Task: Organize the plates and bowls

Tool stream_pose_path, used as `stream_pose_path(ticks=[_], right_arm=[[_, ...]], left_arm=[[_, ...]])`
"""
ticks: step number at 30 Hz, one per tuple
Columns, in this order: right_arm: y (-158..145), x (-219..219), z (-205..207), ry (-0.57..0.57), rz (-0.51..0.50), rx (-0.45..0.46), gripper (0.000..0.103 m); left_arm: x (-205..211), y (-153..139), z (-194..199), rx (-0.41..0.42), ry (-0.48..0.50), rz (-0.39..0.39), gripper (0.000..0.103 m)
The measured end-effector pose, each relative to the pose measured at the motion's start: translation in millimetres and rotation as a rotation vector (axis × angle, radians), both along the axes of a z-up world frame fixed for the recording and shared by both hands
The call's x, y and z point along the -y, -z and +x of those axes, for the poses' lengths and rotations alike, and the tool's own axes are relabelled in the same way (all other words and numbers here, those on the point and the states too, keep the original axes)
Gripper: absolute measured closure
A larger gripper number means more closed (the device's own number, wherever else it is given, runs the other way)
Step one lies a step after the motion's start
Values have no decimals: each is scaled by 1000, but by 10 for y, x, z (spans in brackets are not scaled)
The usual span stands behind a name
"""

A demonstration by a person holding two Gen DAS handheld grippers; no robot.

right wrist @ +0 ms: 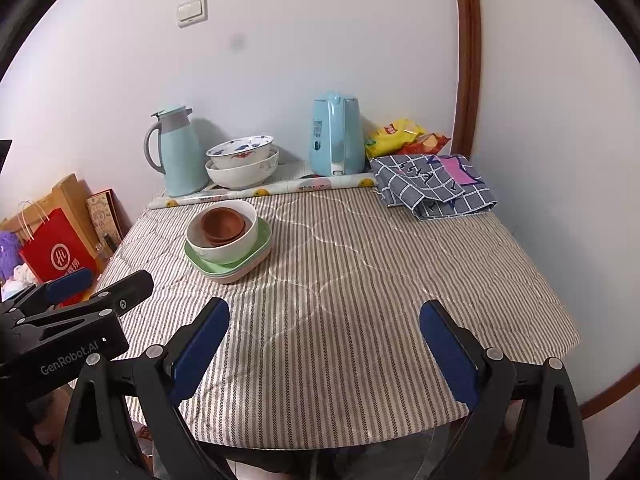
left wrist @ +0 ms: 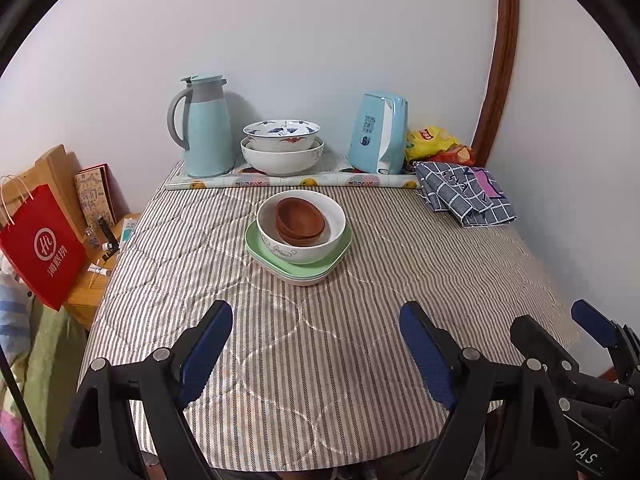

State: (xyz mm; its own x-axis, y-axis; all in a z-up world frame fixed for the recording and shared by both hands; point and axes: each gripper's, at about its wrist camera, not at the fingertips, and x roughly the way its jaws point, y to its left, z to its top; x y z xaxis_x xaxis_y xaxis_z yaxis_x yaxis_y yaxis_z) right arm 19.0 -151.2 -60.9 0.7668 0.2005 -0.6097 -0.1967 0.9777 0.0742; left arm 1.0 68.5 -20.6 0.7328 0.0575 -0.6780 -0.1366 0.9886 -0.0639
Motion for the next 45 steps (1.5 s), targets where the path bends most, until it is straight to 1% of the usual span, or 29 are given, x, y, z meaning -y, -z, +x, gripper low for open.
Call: stream_pose_path(ticks=[38,45], right_arm=[[-57,-30,-50,-6,-5,14,8],[-10,-13,-13,-8,4,12,8]], left_arm=[[14,-14,-28,3,-9,1,18],[10,18,2,4,-14,2,18]])
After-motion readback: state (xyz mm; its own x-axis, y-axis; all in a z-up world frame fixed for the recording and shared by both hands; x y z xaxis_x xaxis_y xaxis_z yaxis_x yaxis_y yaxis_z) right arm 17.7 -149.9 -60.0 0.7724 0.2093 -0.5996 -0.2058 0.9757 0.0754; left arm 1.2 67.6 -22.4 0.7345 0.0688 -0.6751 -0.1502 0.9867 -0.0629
